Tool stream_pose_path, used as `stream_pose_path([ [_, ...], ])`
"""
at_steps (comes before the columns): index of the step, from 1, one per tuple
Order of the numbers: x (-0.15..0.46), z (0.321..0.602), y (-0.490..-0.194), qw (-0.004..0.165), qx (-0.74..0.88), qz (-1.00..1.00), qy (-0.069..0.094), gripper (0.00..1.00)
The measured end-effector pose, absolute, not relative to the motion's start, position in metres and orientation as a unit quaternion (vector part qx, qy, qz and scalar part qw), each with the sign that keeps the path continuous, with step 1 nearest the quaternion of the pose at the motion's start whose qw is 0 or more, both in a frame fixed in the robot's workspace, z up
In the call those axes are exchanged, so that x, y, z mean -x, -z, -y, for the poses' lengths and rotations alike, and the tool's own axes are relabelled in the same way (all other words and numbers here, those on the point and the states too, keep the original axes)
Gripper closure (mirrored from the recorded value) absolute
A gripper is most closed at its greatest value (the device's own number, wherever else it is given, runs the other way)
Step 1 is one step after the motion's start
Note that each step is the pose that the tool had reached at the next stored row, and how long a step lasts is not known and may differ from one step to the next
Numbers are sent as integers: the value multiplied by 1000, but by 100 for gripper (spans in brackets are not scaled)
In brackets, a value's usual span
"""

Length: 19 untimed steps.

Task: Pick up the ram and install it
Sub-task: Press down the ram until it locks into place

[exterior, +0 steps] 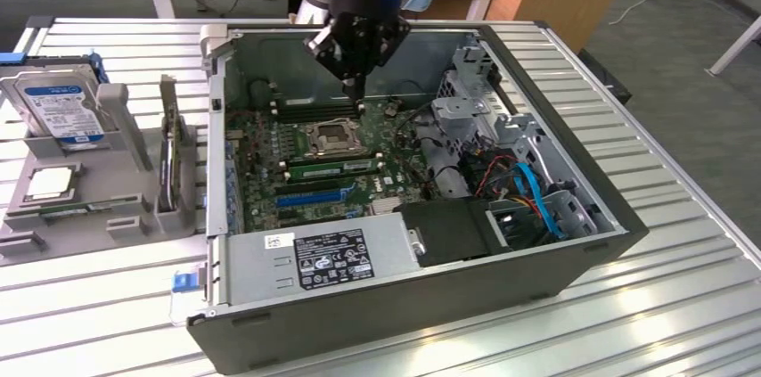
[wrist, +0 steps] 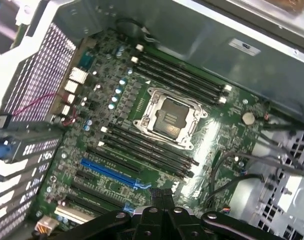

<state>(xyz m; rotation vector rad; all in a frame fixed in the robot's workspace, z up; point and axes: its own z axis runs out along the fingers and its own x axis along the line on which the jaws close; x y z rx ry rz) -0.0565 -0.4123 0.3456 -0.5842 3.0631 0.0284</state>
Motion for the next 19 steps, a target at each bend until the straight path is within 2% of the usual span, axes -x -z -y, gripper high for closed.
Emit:
stream_pose_path([
  [19, 58, 412, -344, 13, 49, -999, -7, 90],
])
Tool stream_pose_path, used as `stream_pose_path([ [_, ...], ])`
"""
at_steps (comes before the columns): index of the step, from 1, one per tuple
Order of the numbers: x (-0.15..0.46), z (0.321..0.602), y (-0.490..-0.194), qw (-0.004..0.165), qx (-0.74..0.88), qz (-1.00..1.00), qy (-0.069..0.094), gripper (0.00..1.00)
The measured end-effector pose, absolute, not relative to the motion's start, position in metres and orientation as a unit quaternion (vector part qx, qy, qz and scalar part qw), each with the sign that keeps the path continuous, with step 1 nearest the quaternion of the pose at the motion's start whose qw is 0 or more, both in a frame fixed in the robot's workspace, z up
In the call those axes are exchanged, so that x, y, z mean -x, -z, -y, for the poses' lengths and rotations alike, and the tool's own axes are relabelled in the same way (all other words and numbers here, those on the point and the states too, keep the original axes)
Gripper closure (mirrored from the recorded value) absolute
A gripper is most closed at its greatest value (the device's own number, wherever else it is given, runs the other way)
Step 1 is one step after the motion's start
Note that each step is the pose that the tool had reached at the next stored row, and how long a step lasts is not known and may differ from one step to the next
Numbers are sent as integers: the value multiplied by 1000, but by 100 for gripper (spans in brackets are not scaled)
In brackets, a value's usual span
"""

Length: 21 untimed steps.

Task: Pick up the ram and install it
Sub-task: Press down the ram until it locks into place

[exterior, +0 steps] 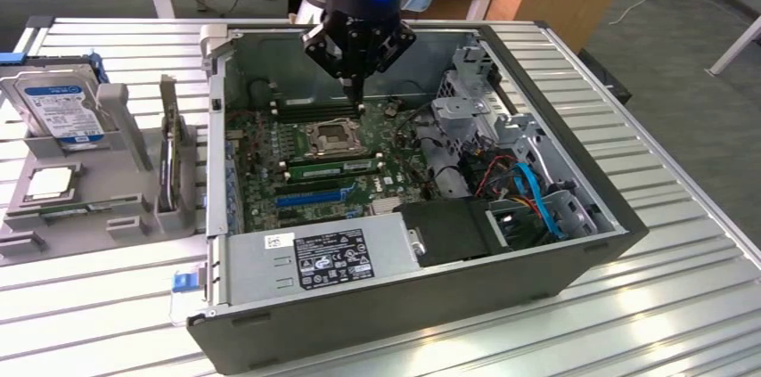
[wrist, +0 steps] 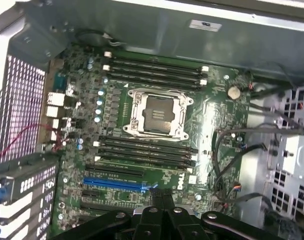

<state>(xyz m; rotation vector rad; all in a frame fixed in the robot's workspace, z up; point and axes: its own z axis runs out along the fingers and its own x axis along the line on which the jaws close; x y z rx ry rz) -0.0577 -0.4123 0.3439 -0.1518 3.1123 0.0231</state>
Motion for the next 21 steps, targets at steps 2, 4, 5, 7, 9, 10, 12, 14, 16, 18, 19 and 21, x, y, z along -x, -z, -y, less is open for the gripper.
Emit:
stream_pose_path([
  [2, 58, 412, -344, 13, 35, -999, -7, 90],
  [4, 58, 412, -344, 13, 24, -1000, -7, 90],
  [5, 58, 412, -344, 13, 24, -1000, -7, 90],
  [7, 58, 412, -344, 13, 24, -1000, -7, 90],
  [9, 58, 412, -344, 13, 24, -1000, -7, 90],
  [10, 58, 412, -344, 13, 24, -1000, -7, 90],
  [12, 58, 412, -344, 13, 24, -1000, -7, 90],
  [14, 58, 412, -344, 13, 23, -1000, -7, 90],
  [16, 58, 412, -344, 11, 23, -1000, -7, 90],
  [18, 58, 412, -344, 9, 22, -1000, -7, 90],
  [19, 58, 412, -344, 8, 22, -1000, -7, 90],
  [21, 58, 412, -344, 4, 21, -1000, -7, 90],
])
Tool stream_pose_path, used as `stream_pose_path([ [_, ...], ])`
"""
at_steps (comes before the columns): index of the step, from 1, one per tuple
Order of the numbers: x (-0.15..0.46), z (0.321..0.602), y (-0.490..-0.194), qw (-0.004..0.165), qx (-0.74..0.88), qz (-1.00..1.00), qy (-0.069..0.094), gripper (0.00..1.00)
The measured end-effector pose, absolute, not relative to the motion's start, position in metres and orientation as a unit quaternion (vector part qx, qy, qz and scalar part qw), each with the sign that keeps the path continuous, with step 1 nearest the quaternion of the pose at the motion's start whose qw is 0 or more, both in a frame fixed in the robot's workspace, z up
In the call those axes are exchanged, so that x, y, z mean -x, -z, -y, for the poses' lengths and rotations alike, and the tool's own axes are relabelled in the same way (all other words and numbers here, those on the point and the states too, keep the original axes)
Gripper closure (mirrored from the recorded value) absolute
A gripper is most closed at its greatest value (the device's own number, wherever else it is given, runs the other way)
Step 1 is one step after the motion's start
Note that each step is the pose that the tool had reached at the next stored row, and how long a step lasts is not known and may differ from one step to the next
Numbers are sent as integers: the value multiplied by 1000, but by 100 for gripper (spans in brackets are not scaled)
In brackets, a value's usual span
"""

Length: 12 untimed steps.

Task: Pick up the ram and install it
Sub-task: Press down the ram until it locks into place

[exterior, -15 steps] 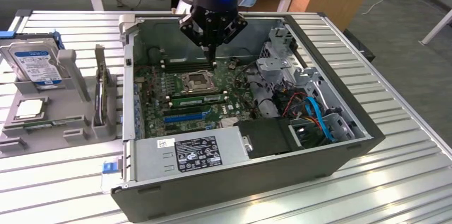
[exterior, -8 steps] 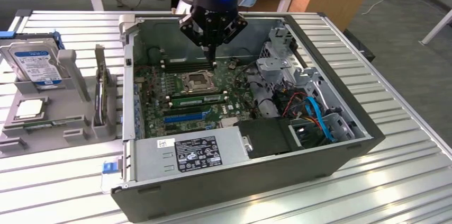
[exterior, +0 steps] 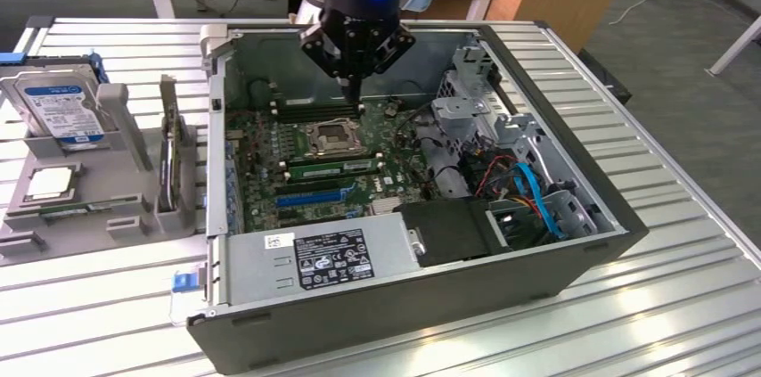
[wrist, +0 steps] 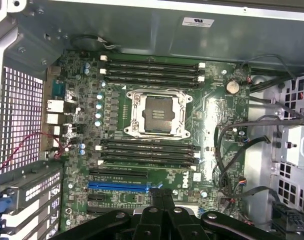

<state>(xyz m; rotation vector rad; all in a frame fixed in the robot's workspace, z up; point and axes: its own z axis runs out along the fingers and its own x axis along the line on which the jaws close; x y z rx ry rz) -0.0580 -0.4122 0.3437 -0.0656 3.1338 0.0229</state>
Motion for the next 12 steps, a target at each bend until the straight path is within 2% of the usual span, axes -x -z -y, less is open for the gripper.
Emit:
stream_pose_path([
  [12, 58, 412, -346, 0, 20, -1000, -9, 90],
])
